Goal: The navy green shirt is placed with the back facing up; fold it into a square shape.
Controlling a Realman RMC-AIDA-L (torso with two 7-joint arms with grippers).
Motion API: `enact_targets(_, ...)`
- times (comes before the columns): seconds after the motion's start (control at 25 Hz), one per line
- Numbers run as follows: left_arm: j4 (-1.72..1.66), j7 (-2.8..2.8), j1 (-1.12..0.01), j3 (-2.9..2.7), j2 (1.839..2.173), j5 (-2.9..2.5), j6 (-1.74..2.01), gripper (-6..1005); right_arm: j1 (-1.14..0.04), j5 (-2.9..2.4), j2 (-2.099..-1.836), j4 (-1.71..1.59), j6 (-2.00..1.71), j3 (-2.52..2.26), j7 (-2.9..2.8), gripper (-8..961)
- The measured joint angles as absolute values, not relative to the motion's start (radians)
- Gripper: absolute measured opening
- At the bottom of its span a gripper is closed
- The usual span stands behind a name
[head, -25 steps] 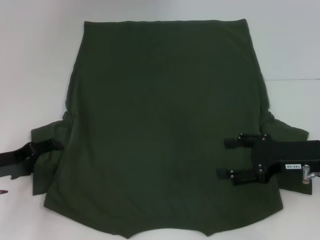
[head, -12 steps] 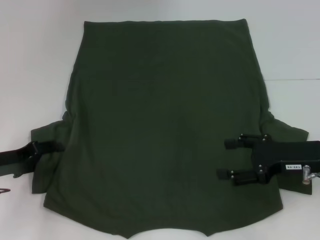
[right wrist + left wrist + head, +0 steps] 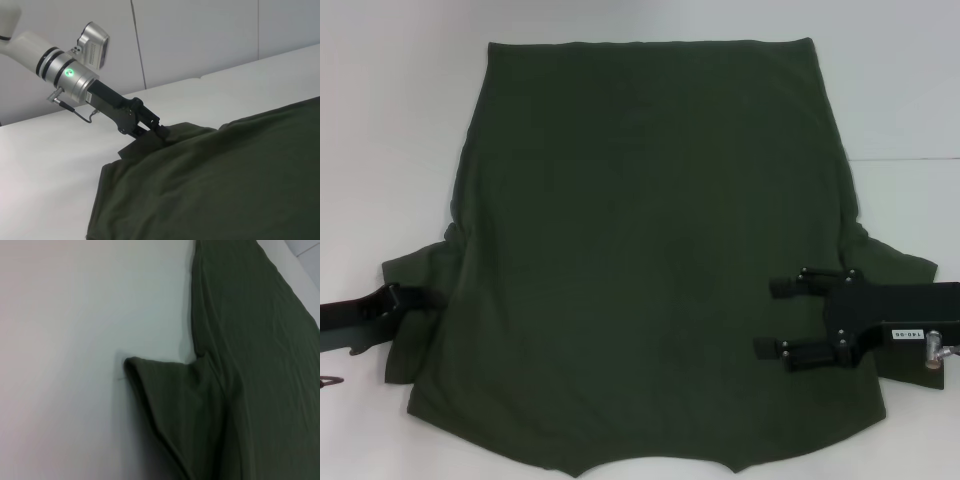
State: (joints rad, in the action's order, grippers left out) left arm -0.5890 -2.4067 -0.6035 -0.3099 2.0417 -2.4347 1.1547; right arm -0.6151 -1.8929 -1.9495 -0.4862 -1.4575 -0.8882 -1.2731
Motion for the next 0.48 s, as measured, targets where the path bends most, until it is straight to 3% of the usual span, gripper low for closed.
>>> enact_targets(0.32, -0.590, -2.396, -0.601, -0.303, 2.041, -2.434, 1.154, 439, -0.615, -1.893, -1.950, -0.485, -1.457, -0.888, -1.273, 941)
enact_targets(0.48, -0.593, -2.396, -0.598, -0.290, 2.039, -2.432, 1.157, 360, -0.611, -1.893, -1.949, -0.485, -1.457, -0.888, -1.273, 941)
